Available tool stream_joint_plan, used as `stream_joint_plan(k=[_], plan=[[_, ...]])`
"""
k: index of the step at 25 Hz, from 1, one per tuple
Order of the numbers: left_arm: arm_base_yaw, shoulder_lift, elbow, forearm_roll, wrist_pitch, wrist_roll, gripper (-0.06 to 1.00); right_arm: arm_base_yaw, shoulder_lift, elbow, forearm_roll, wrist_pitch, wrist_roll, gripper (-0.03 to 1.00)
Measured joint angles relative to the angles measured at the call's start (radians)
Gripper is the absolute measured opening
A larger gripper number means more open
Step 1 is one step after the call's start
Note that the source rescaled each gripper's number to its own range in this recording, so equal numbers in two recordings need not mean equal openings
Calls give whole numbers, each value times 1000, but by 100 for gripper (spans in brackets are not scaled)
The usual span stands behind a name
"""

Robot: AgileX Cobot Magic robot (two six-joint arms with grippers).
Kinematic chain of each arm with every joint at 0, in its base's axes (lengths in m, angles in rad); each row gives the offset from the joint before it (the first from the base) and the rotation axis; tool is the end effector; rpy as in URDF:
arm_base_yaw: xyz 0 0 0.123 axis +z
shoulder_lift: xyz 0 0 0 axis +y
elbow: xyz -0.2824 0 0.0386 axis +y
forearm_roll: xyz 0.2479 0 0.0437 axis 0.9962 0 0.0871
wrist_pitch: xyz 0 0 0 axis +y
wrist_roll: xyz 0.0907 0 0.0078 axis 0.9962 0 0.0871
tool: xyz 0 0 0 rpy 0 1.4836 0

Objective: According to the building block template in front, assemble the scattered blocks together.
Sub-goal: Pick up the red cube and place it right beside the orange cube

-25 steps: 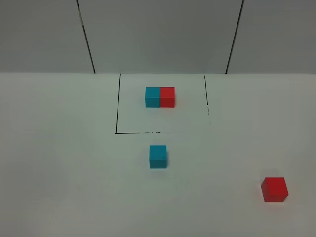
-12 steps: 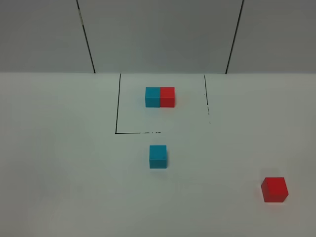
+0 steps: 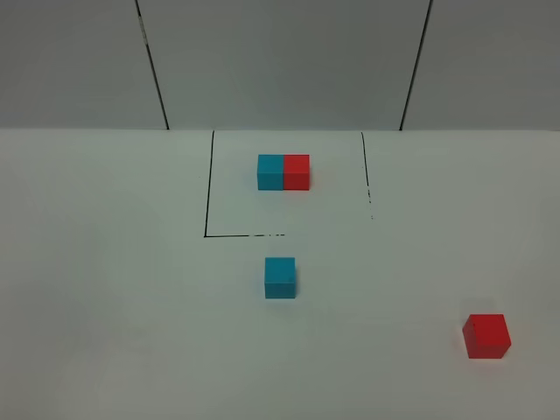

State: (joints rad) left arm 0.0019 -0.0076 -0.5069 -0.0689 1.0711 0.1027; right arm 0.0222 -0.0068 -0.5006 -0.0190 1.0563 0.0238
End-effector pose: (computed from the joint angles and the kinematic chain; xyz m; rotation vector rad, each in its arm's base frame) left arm -0.0074 -0.0055 0.2783 0.1069 2.0355 -0.0168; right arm -0.0058 -0.0016 0.2777 0.0025 2.0324 0.0063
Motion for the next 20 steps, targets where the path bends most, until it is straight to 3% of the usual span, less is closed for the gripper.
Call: stream_joint_plan(k=[16,20], plan=[[0,0,0,0,-1,0,69,0,0,0,1,0,1,100],[0,0,0,0,-1,0,69,0,13,-8,60,-6,60,100]])
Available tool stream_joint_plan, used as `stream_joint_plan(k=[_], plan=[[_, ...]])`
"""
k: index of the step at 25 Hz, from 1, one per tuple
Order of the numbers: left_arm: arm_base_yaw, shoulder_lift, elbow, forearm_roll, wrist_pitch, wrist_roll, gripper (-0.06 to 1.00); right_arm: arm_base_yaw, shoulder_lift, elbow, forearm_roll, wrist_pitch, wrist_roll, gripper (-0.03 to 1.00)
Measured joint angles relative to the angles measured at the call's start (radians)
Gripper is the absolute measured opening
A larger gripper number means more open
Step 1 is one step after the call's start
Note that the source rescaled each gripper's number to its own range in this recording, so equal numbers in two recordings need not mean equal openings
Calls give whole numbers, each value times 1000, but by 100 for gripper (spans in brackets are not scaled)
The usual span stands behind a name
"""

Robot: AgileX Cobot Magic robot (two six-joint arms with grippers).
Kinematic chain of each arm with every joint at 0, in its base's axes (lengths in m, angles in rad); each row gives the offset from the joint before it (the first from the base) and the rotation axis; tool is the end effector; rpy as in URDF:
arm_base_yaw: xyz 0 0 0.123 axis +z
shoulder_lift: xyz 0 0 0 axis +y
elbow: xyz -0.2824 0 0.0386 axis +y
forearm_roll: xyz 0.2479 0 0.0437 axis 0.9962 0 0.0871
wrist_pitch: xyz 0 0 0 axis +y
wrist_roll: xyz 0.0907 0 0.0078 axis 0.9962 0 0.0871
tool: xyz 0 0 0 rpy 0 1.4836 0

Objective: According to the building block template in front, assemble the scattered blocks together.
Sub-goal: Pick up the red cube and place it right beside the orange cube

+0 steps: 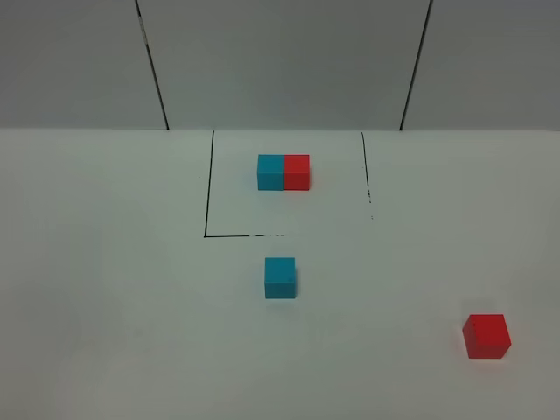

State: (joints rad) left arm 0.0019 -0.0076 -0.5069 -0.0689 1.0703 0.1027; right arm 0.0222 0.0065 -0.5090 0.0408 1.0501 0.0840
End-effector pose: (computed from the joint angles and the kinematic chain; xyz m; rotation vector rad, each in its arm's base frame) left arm -0.0073 -0.0055 0.2784 0.1068 2.0347 -0.0167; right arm -0.0045 0.0031 0.2806 0.0611 2.0315 0.1156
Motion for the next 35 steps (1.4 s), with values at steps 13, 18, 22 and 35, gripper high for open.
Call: stream_joint_plan(k=[13,18,22,35], plan=[[0,0,0,-1,0,0,69,0,1136,-244,166,-118,-32,100],[0,0,0,-1,0,0,69,0,1478,-359,160,-188,-62,100],[0,0,0,-1,0,1,69,19,1628,-429,151,-190,-96,100],[0,0,0,-1,0,1,69,100,1781,-449,105,-334,-98,100]])
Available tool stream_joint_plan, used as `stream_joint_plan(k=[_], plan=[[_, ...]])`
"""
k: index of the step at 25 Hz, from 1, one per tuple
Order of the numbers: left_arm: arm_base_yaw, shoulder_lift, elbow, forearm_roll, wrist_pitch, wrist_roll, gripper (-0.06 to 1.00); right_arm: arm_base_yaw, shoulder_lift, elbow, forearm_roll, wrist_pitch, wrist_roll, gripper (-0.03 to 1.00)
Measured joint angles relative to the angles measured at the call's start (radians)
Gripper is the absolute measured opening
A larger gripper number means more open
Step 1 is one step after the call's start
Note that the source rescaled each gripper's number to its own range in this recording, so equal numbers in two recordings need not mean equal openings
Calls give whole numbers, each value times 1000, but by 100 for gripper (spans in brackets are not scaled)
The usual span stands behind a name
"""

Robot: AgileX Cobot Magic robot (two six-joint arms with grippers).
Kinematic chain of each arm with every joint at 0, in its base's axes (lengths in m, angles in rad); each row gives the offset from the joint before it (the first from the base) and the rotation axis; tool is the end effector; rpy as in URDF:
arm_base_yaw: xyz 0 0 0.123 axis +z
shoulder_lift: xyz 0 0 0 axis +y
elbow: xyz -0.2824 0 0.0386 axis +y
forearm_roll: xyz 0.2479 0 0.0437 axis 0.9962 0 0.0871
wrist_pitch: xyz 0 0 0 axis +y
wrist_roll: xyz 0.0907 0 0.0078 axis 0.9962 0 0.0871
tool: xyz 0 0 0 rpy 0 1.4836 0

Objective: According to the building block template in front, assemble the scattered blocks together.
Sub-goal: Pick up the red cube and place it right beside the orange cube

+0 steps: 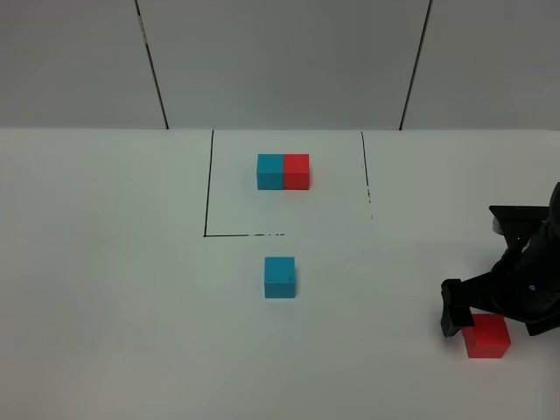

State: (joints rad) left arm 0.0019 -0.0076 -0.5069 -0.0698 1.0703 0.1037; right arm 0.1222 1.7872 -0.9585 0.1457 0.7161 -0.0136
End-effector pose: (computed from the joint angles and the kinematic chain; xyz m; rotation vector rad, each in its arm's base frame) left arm -0.0073 -0.0056 0.2784 0.1079 2.0346 -0.0172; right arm 0.3053 0.0463 0.1473 -0.0473 3.0296 0.1635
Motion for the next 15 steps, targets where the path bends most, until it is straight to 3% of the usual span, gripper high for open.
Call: stream_joint_plan(k=[15], plan=[[0,0,0,0,0,0,69,0,99,-5,0,-53,3,100]])
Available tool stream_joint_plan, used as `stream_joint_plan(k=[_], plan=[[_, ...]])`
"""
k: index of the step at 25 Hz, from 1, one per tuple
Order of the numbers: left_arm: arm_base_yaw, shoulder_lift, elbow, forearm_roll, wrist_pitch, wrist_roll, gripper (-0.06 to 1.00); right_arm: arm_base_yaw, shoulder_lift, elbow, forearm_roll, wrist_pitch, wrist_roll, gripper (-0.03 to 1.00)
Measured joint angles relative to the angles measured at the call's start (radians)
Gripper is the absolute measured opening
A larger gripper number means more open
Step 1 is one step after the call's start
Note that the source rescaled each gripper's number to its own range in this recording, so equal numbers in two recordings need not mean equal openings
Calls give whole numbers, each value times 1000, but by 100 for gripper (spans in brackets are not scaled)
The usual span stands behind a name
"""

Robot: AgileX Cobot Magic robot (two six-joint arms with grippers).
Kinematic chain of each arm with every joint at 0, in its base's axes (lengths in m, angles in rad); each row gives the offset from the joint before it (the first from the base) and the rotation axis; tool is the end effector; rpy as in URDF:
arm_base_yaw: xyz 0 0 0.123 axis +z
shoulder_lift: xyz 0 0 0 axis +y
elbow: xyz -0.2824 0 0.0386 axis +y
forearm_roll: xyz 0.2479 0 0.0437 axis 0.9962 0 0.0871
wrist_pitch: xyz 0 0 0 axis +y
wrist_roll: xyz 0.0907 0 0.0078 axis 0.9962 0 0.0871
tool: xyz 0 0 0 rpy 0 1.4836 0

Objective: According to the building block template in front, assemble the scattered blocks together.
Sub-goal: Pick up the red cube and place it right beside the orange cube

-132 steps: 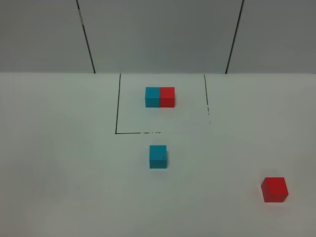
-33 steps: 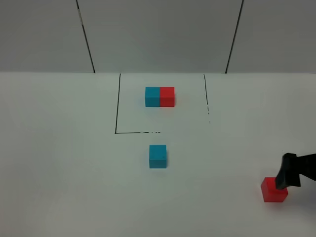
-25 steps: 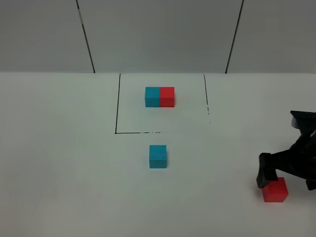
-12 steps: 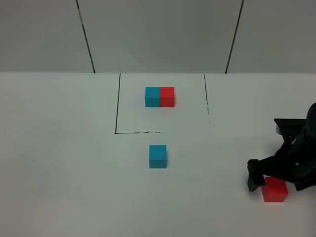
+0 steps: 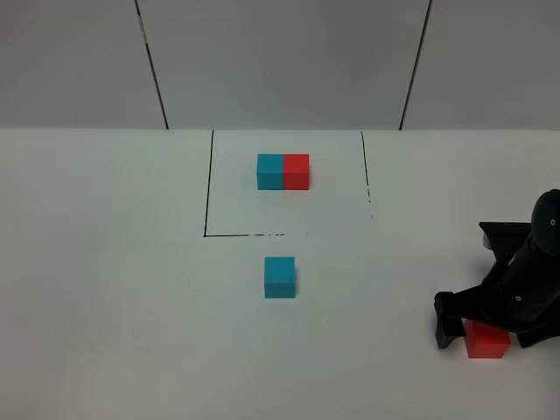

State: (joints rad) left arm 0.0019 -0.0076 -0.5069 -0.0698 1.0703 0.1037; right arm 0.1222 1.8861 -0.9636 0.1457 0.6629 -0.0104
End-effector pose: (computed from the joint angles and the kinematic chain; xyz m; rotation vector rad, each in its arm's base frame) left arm -0.0073 -0.0056 0.2784 0.1079 2.0346 -0.0172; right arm 0.3124 0.0466 0.1179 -0.0321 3.0707 0.1501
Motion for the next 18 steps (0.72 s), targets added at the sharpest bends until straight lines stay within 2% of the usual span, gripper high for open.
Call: stream_joint_plan(k=[2,4,7,11,14,18], plan=[[0,0,0,0,0,0,69,0,1,-2,0,1,0,98],[0,0,0,0,0,0,69,0,1,-3,0,6,0,89],[0,0,0,0,0,0,69,0,1,-3,0,31,0,58],[0,0,0,0,0,0,69,0,1,-3,0,59,0,1],[0,0,0,0,0,0,69,2,1,-14,0,78,-11,0],[0,0,0,0,0,0,69,41,-30,-109,-21,178,-81,0]])
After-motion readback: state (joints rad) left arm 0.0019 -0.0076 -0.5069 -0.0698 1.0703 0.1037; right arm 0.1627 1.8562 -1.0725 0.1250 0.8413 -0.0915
